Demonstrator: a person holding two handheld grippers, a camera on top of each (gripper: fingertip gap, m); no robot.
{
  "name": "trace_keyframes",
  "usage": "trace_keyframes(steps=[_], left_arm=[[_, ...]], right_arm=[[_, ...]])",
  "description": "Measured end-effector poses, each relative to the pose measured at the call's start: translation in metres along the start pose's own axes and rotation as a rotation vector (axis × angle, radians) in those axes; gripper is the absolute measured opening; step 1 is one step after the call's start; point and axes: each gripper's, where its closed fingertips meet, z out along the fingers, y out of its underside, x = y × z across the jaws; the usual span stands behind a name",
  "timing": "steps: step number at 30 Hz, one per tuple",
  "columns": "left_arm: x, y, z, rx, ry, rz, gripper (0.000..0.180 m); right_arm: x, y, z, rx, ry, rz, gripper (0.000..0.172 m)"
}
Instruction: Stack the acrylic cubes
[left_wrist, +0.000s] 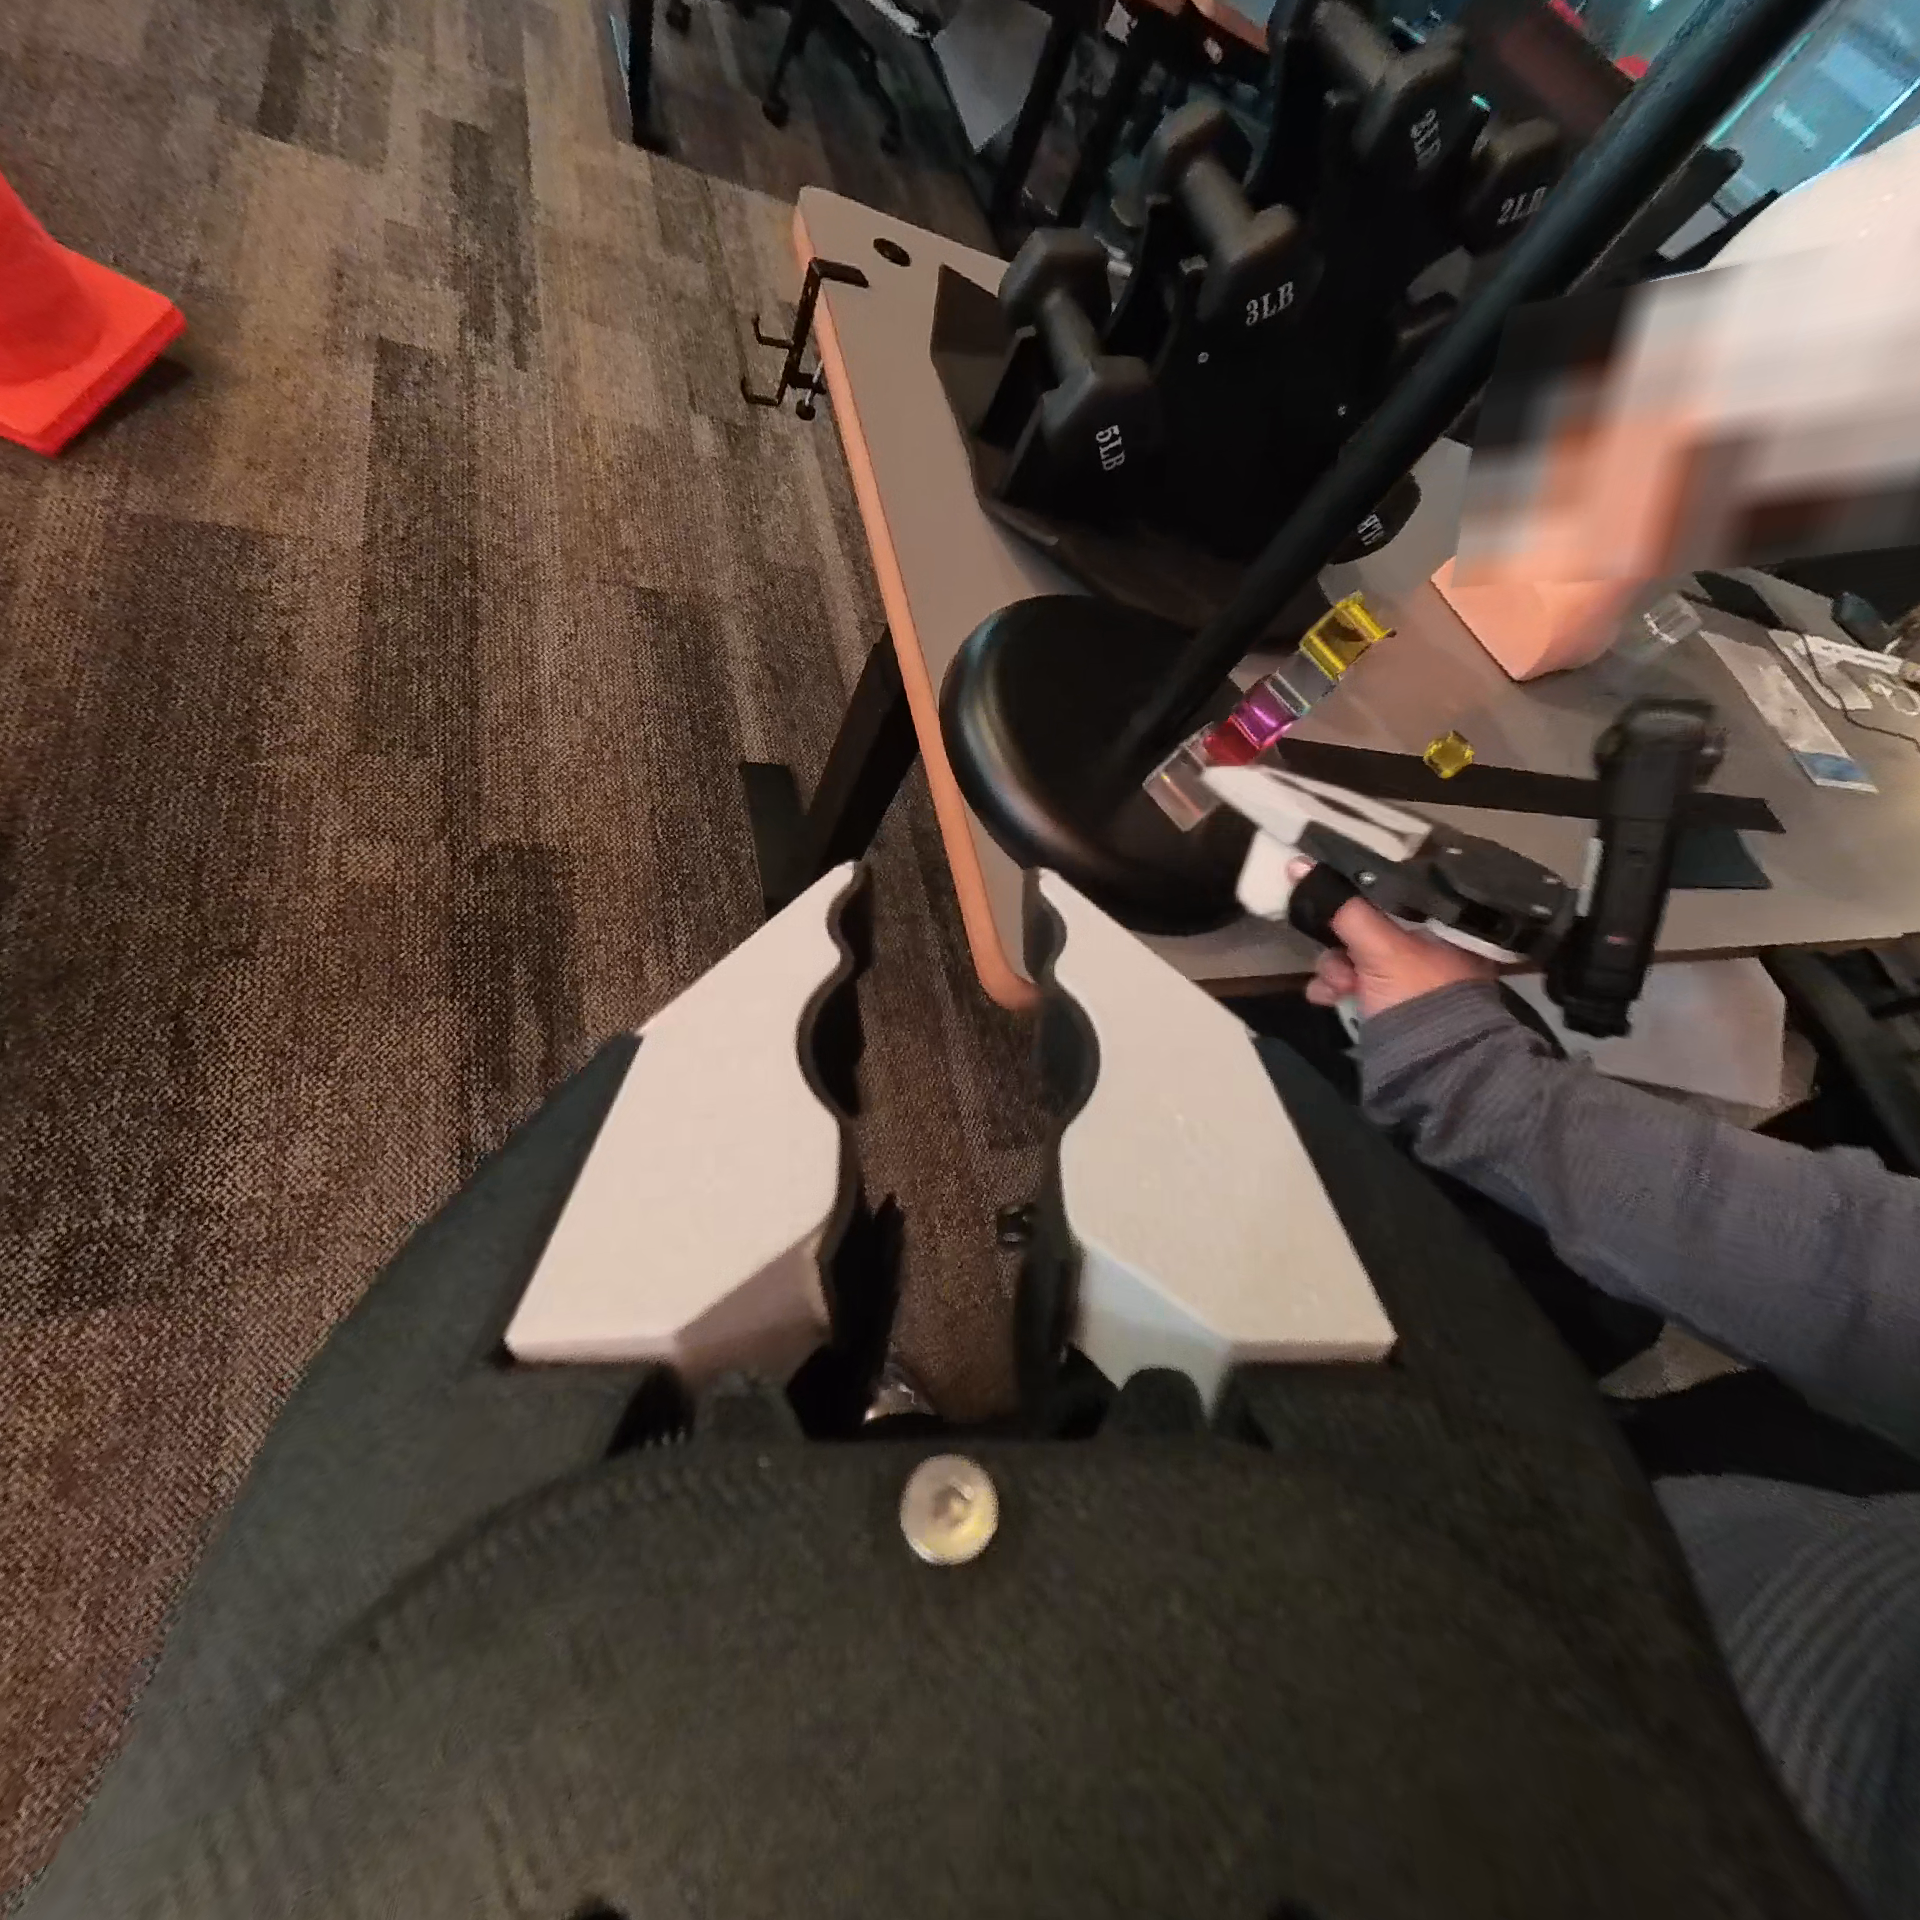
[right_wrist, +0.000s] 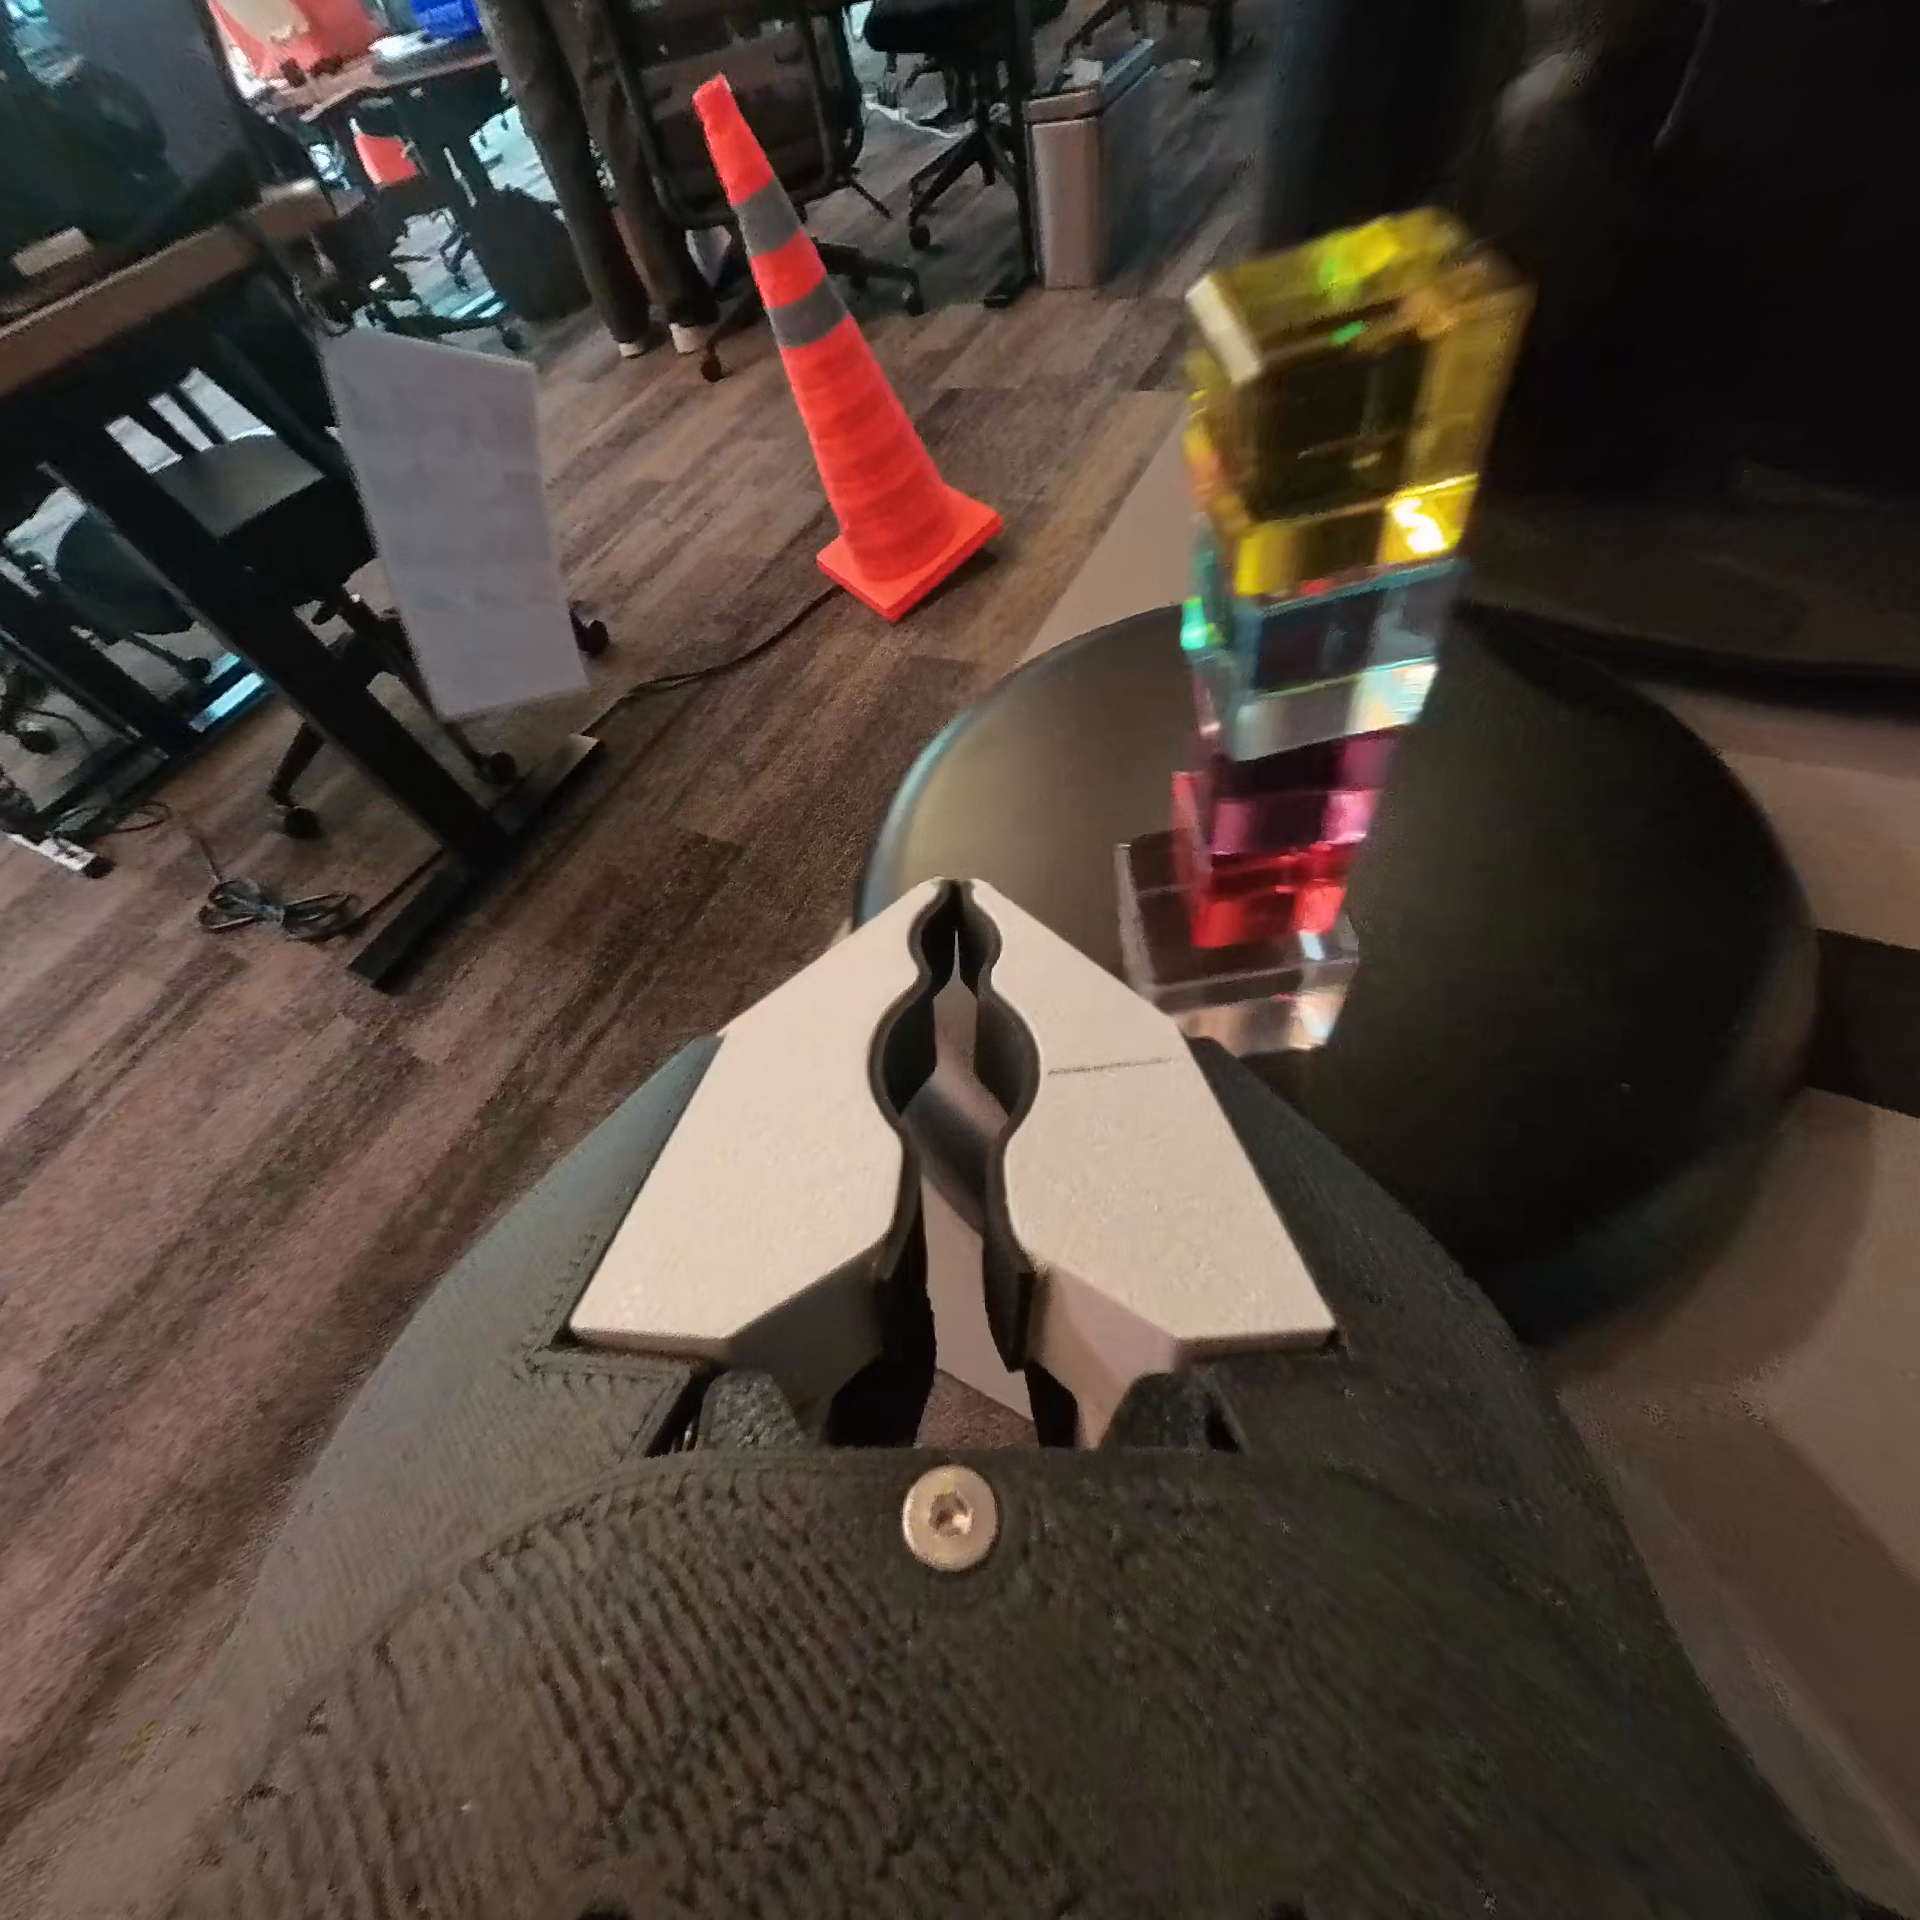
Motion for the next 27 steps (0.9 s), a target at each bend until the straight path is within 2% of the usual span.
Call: trace_keyframes(steps=[2,5,8,10,13,15,18,22,27], left_arm=[[0.001,0.003,0.0,0.002,-0.012,-0.011,0.028],[-0.001,0.004,-0.005,0.033,-0.043,-0.033,0.028],[-0.006,0.012,-0.006,0.067,-0.067,-0.067,0.027],[-0.01,0.024,-0.001,0.079,-0.074,-0.096,0.028],[-0.02,0.048,0.008,0.097,-0.08,-0.162,0.028],[-0.024,0.064,0.014,0.115,-0.072,-0.226,0.028],[-0.026,0.084,0.021,0.131,-0.059,-0.302,0.027],[-0.026,0.102,0.023,0.128,-0.058,-0.325,0.028],[-0.032,0.107,0.015,0.134,-0.083,-0.326,0.027]], right_arm=[[0.028,-0.012,-0.026,0.053,0.075,-0.007,0.0],[0.101,-0.019,-0.073,0.094,0.244,-0.003,0.0],[0.169,-0.005,-0.104,0.037,0.363,0.013,0.0],[0.188,-0.004,-0.113,0.009,0.376,-0.008,0.0],[0.162,-0.014,-0.111,-0.05,0.267,-0.198,0.0],[0.128,-0.021,-0.103,-0.106,0.216,-0.495,0.0],[0.075,-0.046,-0.086,-0.051,0.163,-0.832,0.0],[0.04,-0.069,-0.061,0.011,0.157,-0.978,0.0],[0.024,-0.066,-0.042,0.005,0.137,-1.043,0.0]])
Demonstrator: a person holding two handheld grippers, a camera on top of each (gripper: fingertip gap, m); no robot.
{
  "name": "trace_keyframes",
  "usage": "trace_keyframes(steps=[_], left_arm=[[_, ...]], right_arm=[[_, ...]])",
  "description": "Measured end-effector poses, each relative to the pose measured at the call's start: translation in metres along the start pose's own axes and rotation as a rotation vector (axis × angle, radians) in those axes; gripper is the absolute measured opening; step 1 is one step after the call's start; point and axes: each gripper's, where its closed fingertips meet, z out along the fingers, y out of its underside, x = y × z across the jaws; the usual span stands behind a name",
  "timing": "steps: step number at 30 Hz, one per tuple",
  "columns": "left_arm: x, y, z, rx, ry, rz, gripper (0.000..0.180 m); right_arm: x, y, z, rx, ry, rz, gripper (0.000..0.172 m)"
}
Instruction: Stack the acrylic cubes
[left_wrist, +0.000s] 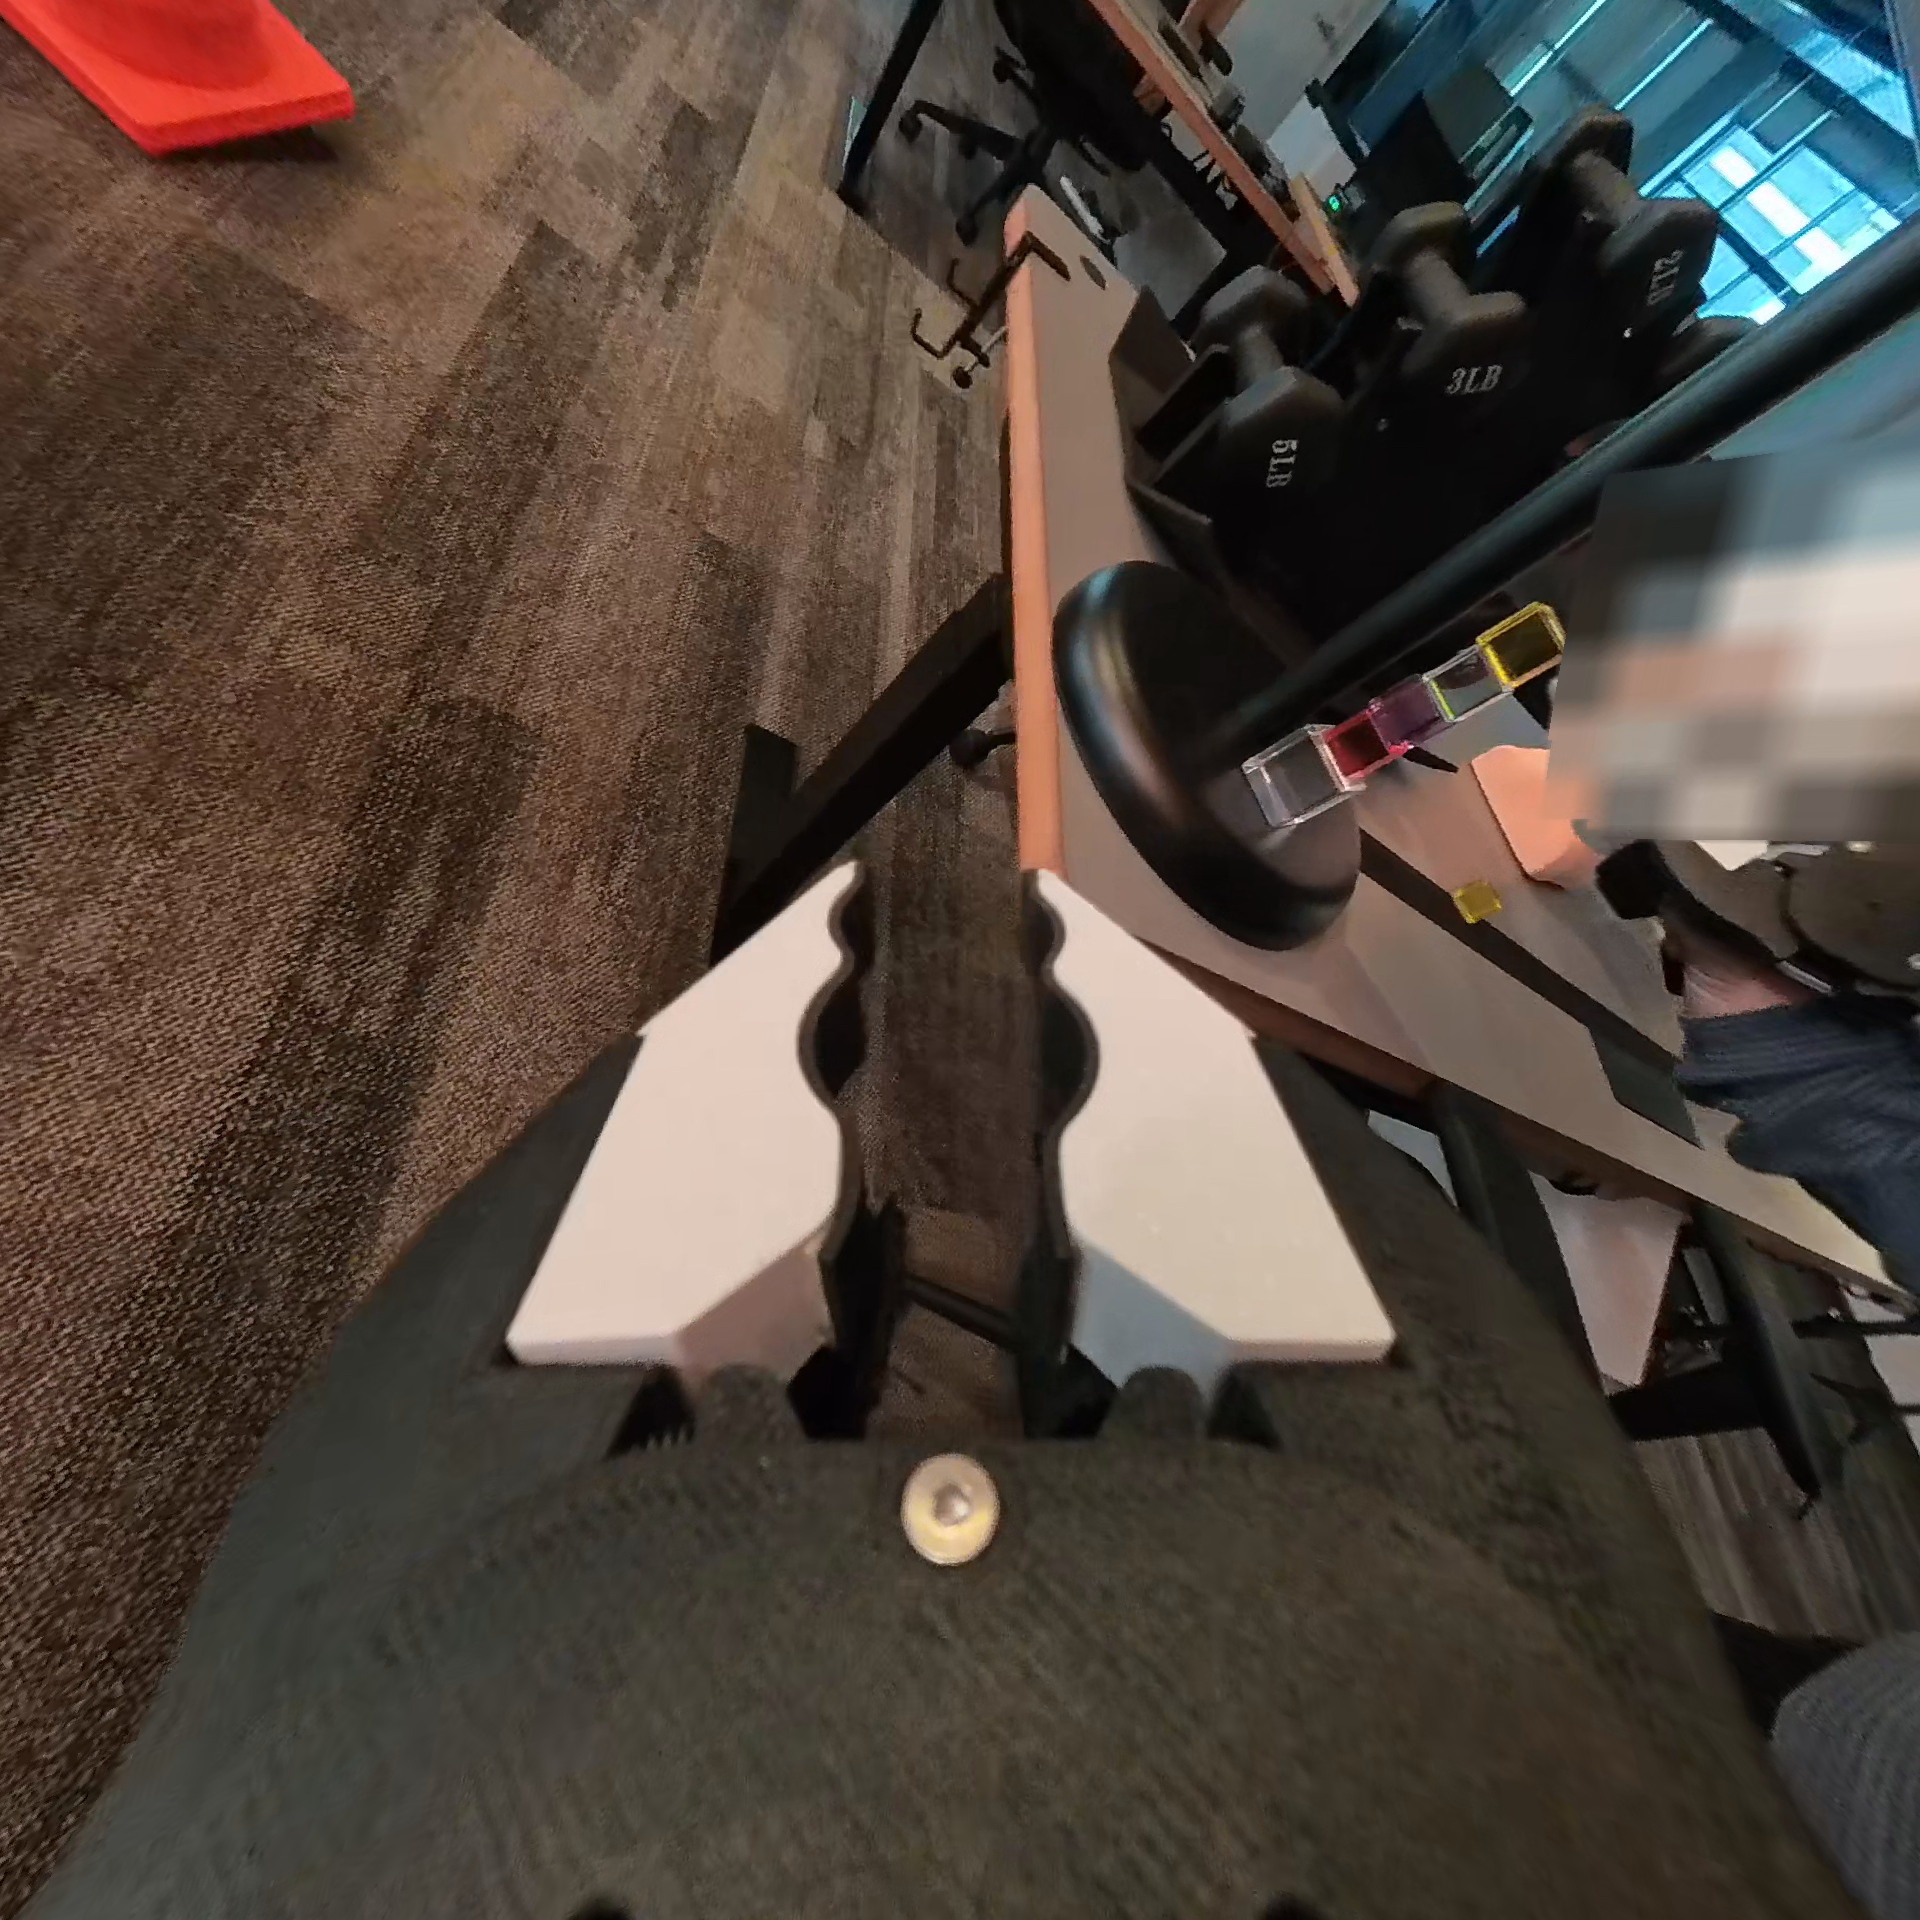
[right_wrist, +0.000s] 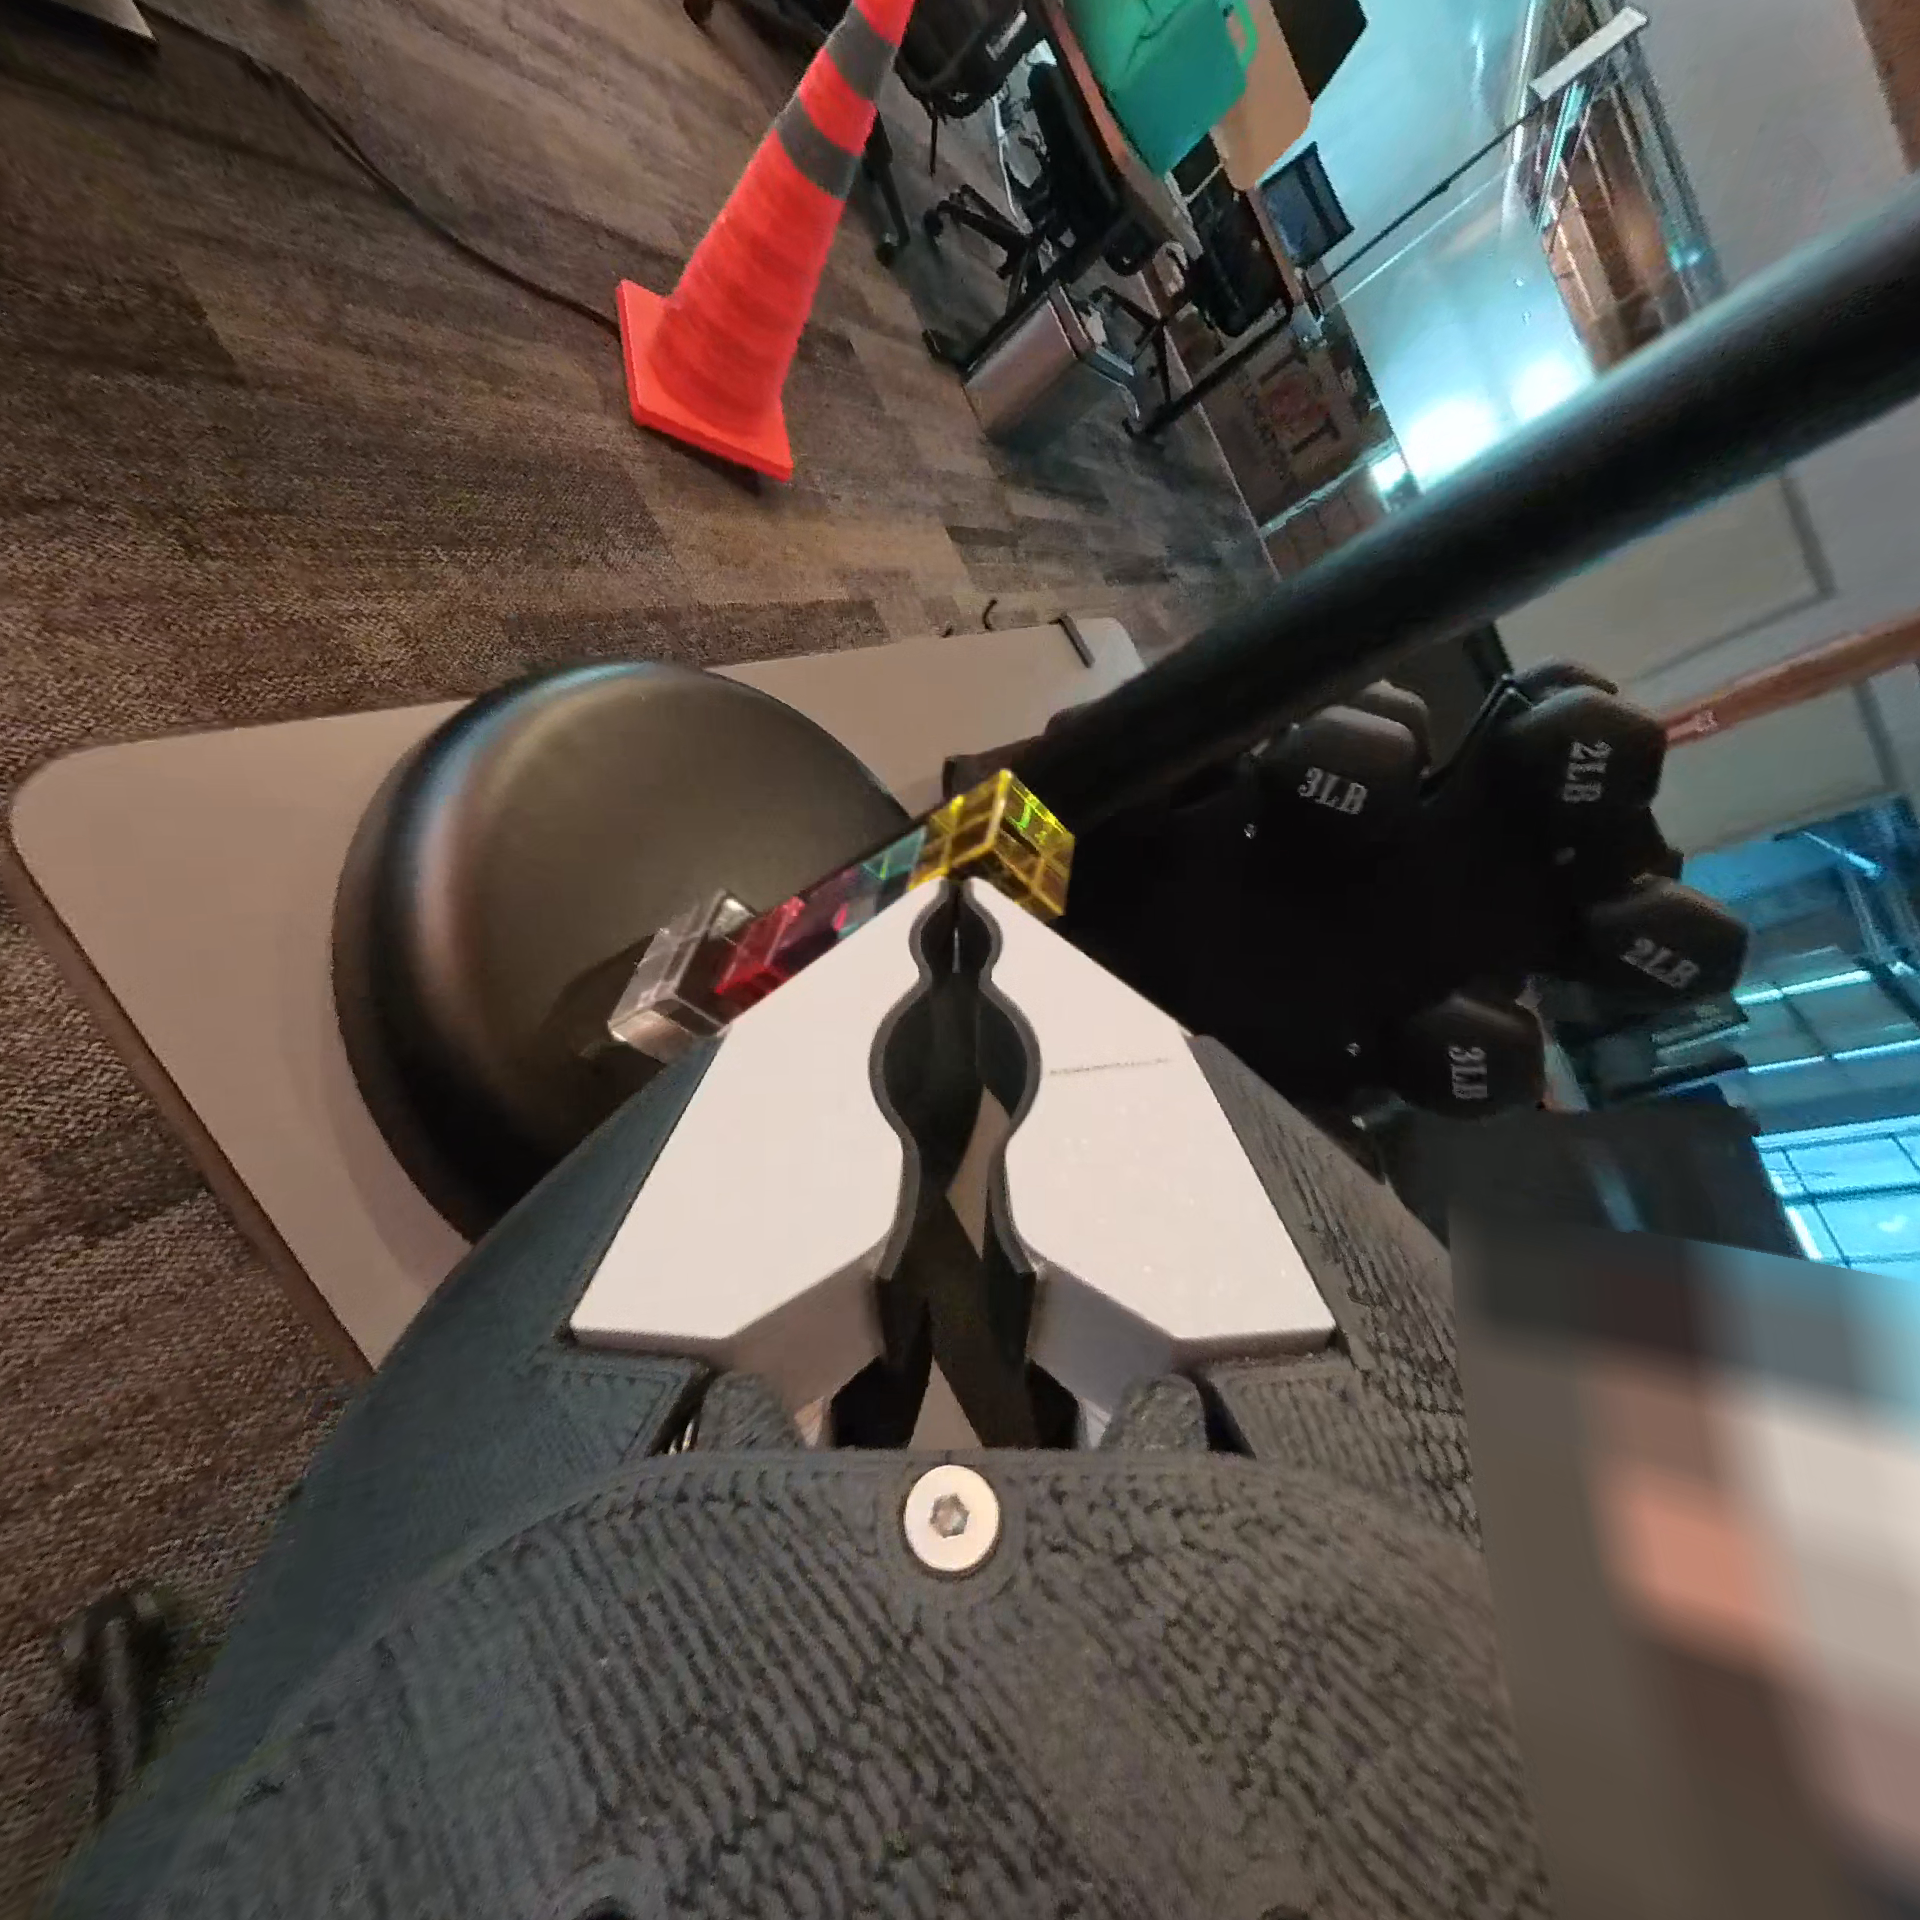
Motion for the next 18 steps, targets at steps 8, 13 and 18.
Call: trace_keyframes(steps=[8,13,18], left_arm=[[-0.017,-0.007,-0.013,0.019,-0.045,-0.008,0.027],[-0.018,-0.011,-0.015,0.011,-0.052,-0.01,0.027],[-0.014,-0.019,-0.02,-0.022,-0.073,0.032,0.027]], right_arm=[[-0.025,0.005,0.002,-0.022,-0.06,-0.017,0.0],[-0.009,0.037,-0.005,-0.046,-0.001,0.167,0.0],[0.07,0.224,-0.023,-0.418,0.346,0.833,0.06]])
